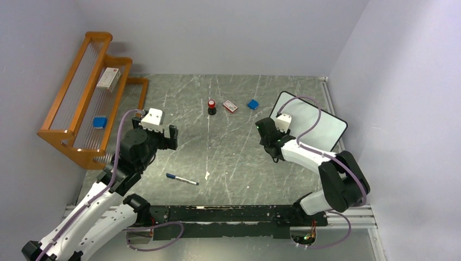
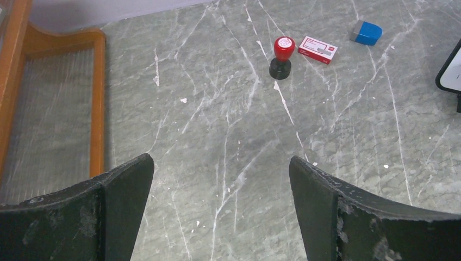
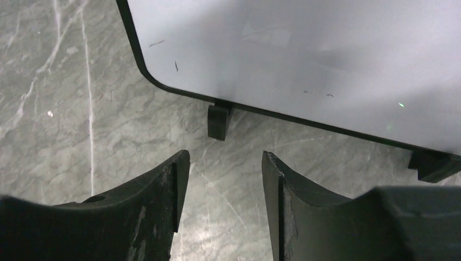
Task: Write a sentence on the whiteboard
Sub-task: Move the whiteboard to the center of the board.
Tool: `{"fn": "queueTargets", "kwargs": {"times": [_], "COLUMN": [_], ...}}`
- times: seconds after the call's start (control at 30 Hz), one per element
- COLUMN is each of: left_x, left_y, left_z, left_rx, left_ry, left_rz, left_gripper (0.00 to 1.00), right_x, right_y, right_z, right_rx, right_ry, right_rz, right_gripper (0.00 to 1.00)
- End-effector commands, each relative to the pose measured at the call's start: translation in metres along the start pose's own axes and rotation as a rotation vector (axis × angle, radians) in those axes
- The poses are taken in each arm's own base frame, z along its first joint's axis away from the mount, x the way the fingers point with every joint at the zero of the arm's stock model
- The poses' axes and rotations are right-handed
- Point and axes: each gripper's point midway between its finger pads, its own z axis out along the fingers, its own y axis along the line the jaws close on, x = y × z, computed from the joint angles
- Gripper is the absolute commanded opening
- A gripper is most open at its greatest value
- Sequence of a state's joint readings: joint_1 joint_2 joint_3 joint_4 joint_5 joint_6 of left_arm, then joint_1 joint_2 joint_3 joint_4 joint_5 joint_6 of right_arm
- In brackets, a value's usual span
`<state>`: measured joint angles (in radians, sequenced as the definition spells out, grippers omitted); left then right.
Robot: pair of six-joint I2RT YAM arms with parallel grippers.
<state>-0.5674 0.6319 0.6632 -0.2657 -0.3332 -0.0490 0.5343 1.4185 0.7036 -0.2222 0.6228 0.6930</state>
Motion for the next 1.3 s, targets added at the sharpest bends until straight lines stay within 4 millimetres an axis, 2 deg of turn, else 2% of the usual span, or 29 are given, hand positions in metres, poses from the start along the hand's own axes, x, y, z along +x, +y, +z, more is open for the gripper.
{"fn": "queueTargets", "kwargs": {"times": [0.0, 0.17, 0.33, 0.63, 0.73, 0.83, 1.07, 1.27], "left_x": [-0.014, -0.014, -0.014, -0.013, -0.013, -0.014, -0.012, -0.011], "left_y": [-0.006, -0.007, -0.005, -0.005, -0.005, -0.005, -0.006, -0.004], "left_z": [0.000, 0.001, 0.001, 0.001, 0.001, 0.001, 0.003, 0.003], "left_rx": [0.027, 0.033, 0.022, 0.022, 0.021, 0.021, 0.019, 0.010], "left_ry": [-0.043, -0.045, -0.046, -0.044, -0.043, -0.047, -0.037, -0.036], "left_rz": [-0.019, -0.016, -0.019, -0.014, -0.013, -0.014, -0.009, -0.012], "left_gripper": [0.98, 0.98, 0.98, 0.98, 0.98, 0.98, 0.98, 0.98], "right_x": [-0.022, -0.021, -0.019, -0.013, -0.010, -0.008, 0.002, 0.017], "right_y": [0.011, 0.015, 0.012, 0.009, 0.006, 0.006, 0.013, 0.031], "right_z": [0.009, 0.021, 0.032, 0.044, 0.046, 0.045, 0.028, 0.011], "right_rx": [0.027, 0.059, 0.121, 0.187, 0.198, 0.191, 0.126, 0.009], "right_ry": [-0.095, -0.103, -0.112, -0.115, -0.111, -0.108, -0.104, -0.079], "right_rz": [0.086, 0.090, 0.101, 0.086, 0.071, 0.061, 0.010, -0.023], "right_gripper": [0.53, 0.41, 0.36, 0.33, 0.26, 0.16, 0.00, 0.00]}}
